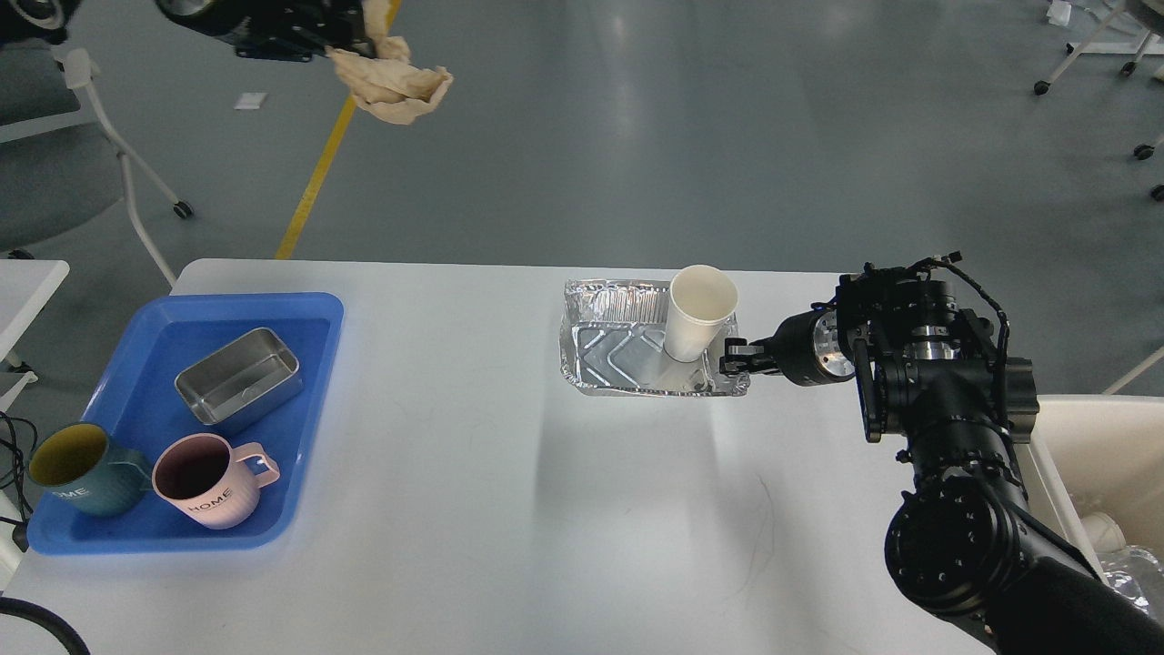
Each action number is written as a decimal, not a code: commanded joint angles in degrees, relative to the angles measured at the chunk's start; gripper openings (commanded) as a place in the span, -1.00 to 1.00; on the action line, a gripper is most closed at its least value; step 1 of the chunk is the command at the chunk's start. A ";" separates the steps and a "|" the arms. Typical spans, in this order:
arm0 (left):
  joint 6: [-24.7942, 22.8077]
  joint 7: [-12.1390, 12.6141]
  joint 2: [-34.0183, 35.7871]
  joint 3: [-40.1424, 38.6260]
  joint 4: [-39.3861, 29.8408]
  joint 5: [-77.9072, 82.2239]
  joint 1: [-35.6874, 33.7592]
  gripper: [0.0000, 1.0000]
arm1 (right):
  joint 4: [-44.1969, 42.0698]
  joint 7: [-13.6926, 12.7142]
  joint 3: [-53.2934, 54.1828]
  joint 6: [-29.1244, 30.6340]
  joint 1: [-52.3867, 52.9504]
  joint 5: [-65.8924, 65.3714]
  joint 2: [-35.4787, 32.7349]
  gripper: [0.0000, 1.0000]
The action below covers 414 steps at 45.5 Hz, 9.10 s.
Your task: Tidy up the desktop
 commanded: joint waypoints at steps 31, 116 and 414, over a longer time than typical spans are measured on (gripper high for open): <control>2.44 3.20 -20.41 2.69 3.46 -0.68 17.33 -1.00 | 0.02 0.01 -0.21 -0.18 0.19 0.00 -0.60 -1.00; 10.79 3.47 -24.10 2.07 5.65 -7.44 17.60 0.93 | 0.02 0.10 -0.21 0.61 1.60 0.26 0.46 -1.00; 26.97 2.67 -5.74 -52.42 5.65 -48.75 47.66 0.94 | 49.77 -3.24 37.67 -26.37 -18.09 37.88 -54.21 -1.00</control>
